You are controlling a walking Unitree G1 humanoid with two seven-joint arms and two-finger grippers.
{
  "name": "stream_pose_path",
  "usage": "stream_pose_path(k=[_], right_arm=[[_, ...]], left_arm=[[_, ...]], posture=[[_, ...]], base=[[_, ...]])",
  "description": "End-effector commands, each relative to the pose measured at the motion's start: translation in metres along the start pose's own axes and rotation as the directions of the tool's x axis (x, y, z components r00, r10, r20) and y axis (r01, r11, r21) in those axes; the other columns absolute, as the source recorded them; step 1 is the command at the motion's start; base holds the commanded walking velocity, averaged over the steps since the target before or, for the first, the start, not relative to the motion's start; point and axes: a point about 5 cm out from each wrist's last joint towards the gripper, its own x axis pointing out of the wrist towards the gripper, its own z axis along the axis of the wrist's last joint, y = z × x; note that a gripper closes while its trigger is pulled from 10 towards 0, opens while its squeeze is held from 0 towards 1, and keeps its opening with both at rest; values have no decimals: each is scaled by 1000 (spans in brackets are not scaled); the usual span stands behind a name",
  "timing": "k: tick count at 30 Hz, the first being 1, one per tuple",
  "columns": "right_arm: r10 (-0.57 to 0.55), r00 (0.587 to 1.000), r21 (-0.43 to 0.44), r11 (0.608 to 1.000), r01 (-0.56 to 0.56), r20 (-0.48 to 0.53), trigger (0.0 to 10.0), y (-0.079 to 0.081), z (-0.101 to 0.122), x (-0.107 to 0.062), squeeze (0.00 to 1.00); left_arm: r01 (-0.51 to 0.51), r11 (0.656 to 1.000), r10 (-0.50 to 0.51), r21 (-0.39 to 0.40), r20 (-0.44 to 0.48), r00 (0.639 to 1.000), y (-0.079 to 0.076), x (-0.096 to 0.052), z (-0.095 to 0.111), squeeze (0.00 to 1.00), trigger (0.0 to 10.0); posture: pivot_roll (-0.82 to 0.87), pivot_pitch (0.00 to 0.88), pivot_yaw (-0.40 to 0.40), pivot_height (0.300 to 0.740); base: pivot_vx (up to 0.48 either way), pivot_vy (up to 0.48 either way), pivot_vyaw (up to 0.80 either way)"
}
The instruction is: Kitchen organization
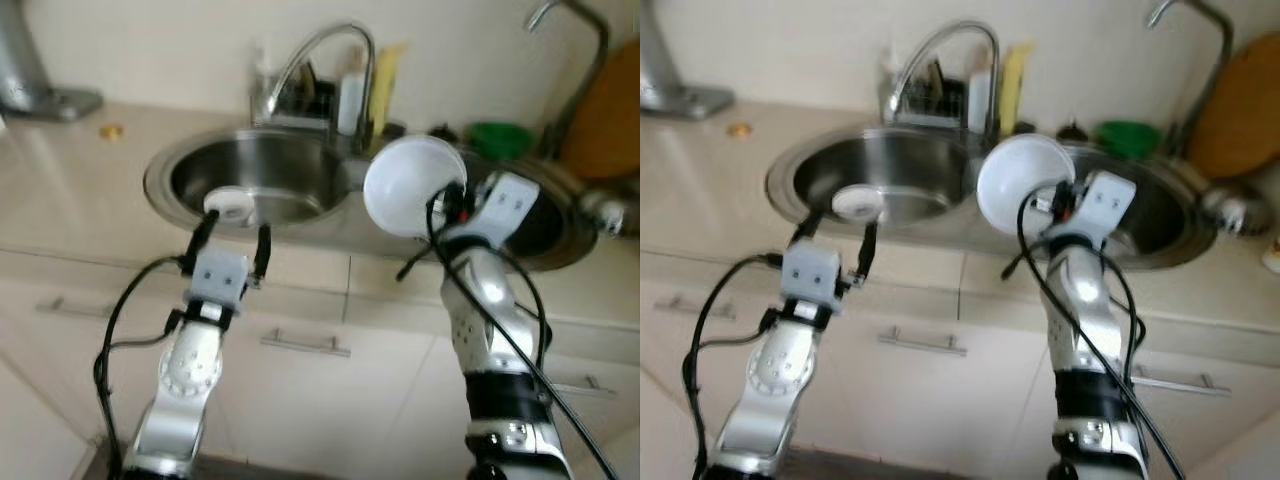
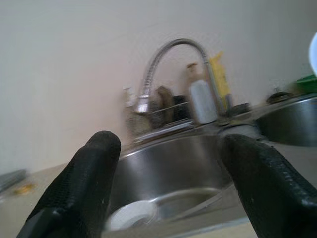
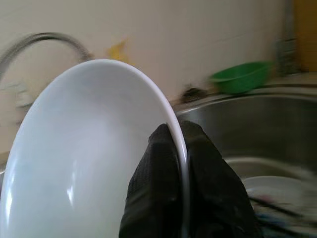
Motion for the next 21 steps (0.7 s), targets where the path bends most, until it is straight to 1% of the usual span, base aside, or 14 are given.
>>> stream_pose_path(k=[1, 9, 10, 11, 12, 13, 14, 15, 16, 17, 21], right_arm=[[-27, 999, -13, 1000, 27, 34, 10000, -5, 7, 1, 0], [2, 1000, -43, 999, -1, 16, 10000, -1, 4, 1, 0], [20, 1000, -75, 997, -19, 12, 10000, 0, 3, 1, 0], [20, 1000, -75, 997, -19, 12, 10000, 0, 3, 1, 0], [33, 999, -95, 995, -31, 10, 10000, 1, 2, 1, 0], [63, 998, -141, 988, -61, 9, 10000, 6, 2, 0, 0], [68, 998, -149, 987, -65, 11, 10000, 6, 2, 0, 0], [58, 998, -122, 991, -56, 17, 10000, 6, 2, -1, 0], [33, 999, -82, 996, -31, 23, 10000, 4, 3, -1, 0], [33, 999, -82, 996, -31, 23, 10000, 4, 3, -1, 0], [28, 999, -79, 997, -26, 20, 10000, 2, 3, 1, 0]], left_arm=[[17, 1000, -17, -11, 19, 1000, -6, 1, 4, 0, 10000], [16, 1000, -16, -9, 17, 1000, -6, 1, 4, 0, 10000], [10, 1000, -10, -15, 19, 1000, -6, 1, 4, 0, 10000], [10, 1000, -10, -15, 19, 1000, -6, 1, 4, 0, 10000], [8, 1000, -7, -19, 21, 1000, -5, 1, 4, 0, 10000], [1, 1000, -1, -23, 26, 1000, -5, 2, 5, 0, 10000], [0, 1000, 1, -23, 26, 1000, -5, 2, 5, 0, 10000], [-2, 1000, 3, -26, 30, 1000, -4, 2, 6, 0, 10000], [-3, 1000, 4, -29, 33, 999, -4, 2, 7, 0, 10000], [-3, 1000, 4, -29, 33, 999, -4, 2, 7, 0, 10000], [-6, 999, 7, -31, 37, 999, -3, 2, 7, 0, 10000]], posture=[[-23, 0, 11, 740], [-25, 0, 11, 740], [-26, 0, 11, 740], [-26, 0, 11, 740], [-26, 0, 11, 740], [-26, 0, 11, 740], [-26, 0, 11, 740], [-25, 0, 11, 740], [-25, 0, 10, 740], [-25, 0, 10, 740], [-24, 0, 10, 740]], base=[[0, 0, 0], [0, 0, 0], [0, 0, 0], [0, 0, 0], [0, 0, 0], [0, 0, 800], [0, 0, 800], [0, 0, 800], [0, 0, 0], [0, 0, 0], [280, 0, 0]])
